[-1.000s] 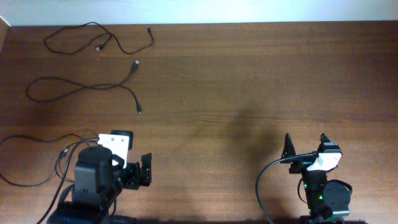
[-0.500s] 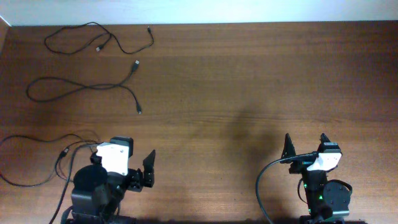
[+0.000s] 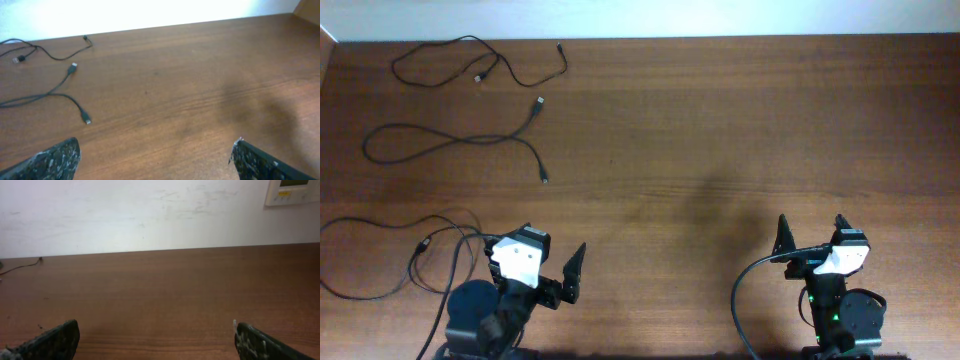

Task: Untangle cables

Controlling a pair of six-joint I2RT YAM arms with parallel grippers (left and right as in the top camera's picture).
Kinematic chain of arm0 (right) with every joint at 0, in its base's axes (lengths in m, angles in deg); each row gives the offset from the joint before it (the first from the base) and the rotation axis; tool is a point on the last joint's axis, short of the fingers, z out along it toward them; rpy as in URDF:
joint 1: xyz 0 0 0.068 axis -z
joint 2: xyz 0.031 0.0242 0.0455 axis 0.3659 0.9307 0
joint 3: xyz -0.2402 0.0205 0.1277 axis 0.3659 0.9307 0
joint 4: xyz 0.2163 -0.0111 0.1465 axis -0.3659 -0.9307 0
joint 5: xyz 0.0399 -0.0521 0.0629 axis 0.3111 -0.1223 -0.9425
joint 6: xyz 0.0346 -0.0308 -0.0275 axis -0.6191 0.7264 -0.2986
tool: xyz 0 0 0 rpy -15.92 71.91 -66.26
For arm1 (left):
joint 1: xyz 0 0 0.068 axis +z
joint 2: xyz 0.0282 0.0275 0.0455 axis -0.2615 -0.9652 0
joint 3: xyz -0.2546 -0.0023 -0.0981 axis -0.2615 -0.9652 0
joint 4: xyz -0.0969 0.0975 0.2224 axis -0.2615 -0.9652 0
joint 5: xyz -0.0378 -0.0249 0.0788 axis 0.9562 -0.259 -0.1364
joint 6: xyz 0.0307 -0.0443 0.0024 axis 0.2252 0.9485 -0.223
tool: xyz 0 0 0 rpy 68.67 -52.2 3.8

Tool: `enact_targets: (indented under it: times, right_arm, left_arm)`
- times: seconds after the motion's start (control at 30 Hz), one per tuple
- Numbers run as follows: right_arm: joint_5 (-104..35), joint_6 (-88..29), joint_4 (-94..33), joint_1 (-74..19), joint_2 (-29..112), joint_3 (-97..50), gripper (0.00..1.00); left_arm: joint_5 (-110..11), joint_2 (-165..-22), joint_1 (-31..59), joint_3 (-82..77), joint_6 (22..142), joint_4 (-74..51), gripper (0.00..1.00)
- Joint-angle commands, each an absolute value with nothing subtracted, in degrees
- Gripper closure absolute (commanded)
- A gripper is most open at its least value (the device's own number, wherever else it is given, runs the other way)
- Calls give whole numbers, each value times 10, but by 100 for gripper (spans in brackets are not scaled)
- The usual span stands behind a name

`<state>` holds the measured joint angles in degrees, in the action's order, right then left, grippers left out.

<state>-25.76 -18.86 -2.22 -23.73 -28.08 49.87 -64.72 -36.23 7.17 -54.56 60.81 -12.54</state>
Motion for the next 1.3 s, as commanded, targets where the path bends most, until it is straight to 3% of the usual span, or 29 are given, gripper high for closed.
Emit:
enact_targets:
  times: [0.0,1.03,1.27]
  right_arm:
    - [-261,-189,-24,-233,-286,503,2]
    - [-261,-189,-24,-233,-286,503,2]
    - [-261,-189,-24,-233,-286,503,2]
  left_arm:
    - [-637,-322,89,-587,598,-103,1]
    - [-637,-221,100,-714,598,123,1]
    - [-628,-221,100,-742,598,251,1]
